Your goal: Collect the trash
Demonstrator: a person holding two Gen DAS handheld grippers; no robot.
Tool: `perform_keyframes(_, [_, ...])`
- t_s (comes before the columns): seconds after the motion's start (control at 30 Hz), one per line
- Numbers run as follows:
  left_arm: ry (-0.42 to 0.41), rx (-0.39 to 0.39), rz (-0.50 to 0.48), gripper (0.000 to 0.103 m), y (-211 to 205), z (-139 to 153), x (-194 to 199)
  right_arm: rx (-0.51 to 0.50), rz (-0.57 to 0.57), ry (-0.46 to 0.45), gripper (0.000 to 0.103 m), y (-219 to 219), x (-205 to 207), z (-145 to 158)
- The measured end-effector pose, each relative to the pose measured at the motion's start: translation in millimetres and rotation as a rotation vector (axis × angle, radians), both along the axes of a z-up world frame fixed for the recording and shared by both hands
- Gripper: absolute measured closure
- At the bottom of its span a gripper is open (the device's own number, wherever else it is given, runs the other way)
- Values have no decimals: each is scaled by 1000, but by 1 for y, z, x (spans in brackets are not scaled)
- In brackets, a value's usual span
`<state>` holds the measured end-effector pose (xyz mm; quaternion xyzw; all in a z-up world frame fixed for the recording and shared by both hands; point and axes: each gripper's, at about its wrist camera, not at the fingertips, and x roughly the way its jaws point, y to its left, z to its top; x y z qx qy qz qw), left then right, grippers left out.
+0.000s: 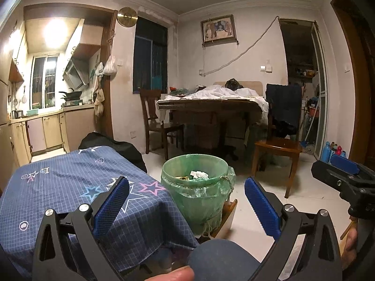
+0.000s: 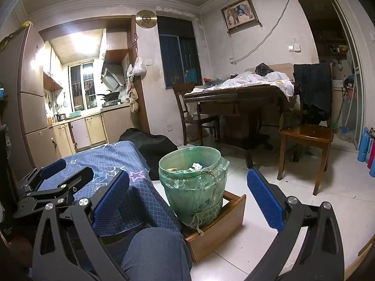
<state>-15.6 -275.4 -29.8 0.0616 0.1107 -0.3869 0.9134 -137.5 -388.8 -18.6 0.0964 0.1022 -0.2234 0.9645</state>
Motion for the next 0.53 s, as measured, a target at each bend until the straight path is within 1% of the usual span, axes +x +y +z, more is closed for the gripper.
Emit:
perform_keyframes(0.2, [13, 4, -1, 5, -2, -3, 1, 2, -1, -3, 6, 4, 1, -4])
perform_keyframes(0.33, [55, 26, -5, 5, -8, -8, 9, 11, -16, -10, 6, 2, 0, -4])
perform_keyframes(0.53, [59, 37, 12, 5, -11, -11, 12, 21, -32, -16, 6, 4, -3, -3])
